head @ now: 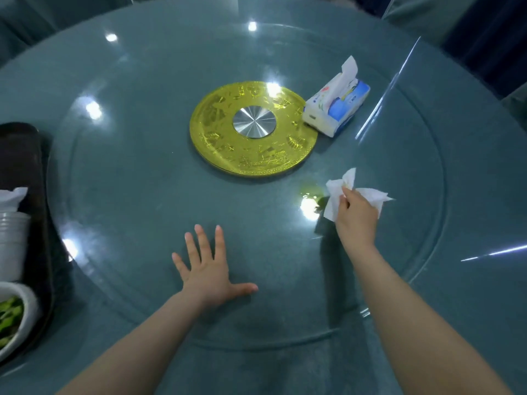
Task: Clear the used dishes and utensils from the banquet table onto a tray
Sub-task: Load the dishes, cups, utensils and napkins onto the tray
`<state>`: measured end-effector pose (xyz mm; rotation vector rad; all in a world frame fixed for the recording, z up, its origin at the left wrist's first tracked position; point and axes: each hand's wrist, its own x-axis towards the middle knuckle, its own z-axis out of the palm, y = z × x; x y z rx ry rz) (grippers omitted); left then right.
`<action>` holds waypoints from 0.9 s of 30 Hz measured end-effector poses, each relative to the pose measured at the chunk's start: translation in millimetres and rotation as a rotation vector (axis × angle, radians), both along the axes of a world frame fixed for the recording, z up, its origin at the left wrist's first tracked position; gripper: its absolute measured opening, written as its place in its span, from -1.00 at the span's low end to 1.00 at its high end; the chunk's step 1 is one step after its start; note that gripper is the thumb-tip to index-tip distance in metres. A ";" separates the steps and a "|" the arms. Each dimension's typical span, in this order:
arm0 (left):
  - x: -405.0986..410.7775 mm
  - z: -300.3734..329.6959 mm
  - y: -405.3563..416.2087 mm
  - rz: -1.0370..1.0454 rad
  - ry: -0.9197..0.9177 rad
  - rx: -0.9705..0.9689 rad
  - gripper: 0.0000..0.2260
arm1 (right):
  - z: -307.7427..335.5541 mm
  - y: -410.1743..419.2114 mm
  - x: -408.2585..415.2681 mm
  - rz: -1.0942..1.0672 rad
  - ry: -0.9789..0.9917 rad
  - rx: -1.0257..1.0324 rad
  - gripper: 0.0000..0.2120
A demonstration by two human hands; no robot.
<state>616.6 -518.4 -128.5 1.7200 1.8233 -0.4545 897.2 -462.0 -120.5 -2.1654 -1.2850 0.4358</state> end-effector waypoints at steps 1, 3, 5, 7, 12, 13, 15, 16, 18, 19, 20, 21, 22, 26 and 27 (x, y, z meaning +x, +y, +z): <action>-2.2 0.4 0.7 -0.008 0.009 -0.005 0.26 | -2.5 3.1 -10.7 0.036 -0.009 -0.026 -0.65; -7.6 2.3 2.6 -0.016 0.020 -0.018 0.25 | -7.9 3.5 -28.9 0.122 -0.063 -0.095 -0.62; -14.4 5.2 5.4 -0.030 0.028 -0.030 0.25 | -12.1 -2.2 -39.5 0.228 -0.137 -0.151 -0.57; -21.7 7.7 8.2 -0.057 0.039 -0.043 0.25 | -15.1 -11.1 -48.3 0.337 -0.211 -0.190 -0.48; -43.5 16.9 18.1 -0.112 0.073 -0.049 0.26 | -18.9 -33.0 -58.3 0.534 -0.226 -0.157 -0.45; -48.9 18.9 20.6 -0.122 0.076 -0.053 0.26 | -19.2 -34.9 -55.4 0.587 -0.240 -0.129 -0.49; -58.9 22.3 25.8 -0.137 0.077 -0.059 0.27 | -21.1 -36.2 -46.7 0.646 -0.296 -0.083 -0.52; -63.3 23.5 28.0 -0.142 0.077 -0.060 0.27 | -22.5 -35.4 -41.7 0.617 -0.305 -0.080 -0.50; -71.1 24.4 32.4 -0.153 0.081 -0.059 0.28 | -23.3 -30.0 -31.5 0.437 -0.241 -0.092 -0.44; -74.5 24.3 34.2 -0.159 0.086 -0.059 0.29 | -23.0 -24.7 -26.2 0.335 -0.208 -0.094 -0.41; -77.6 24.2 36.1 -0.164 0.087 -0.057 0.29 | -21.3 -17.1 -21.8 0.251 -0.184 -0.101 -0.41; -80.5 24.0 37.8 -0.167 0.085 -0.056 0.29 | -18.9 -8.2 -19.2 0.189 -0.167 -0.110 -0.41; -83.4 24.1 39.4 -0.167 0.081 -0.054 0.30 | -16.4 2.5 -18.2 0.150 -0.155 -0.114 -0.41; -93.7 22.3 44.1 -0.189 0.069 -0.049 0.30 | -8.4 49.3 -36.0 0.168 -0.154 -0.106 -0.51; -96.0 21.3 45.1 -0.196 0.066 -0.049 0.30 | -7.4 58.6 -45.3 0.183 -0.150 -0.108 -0.56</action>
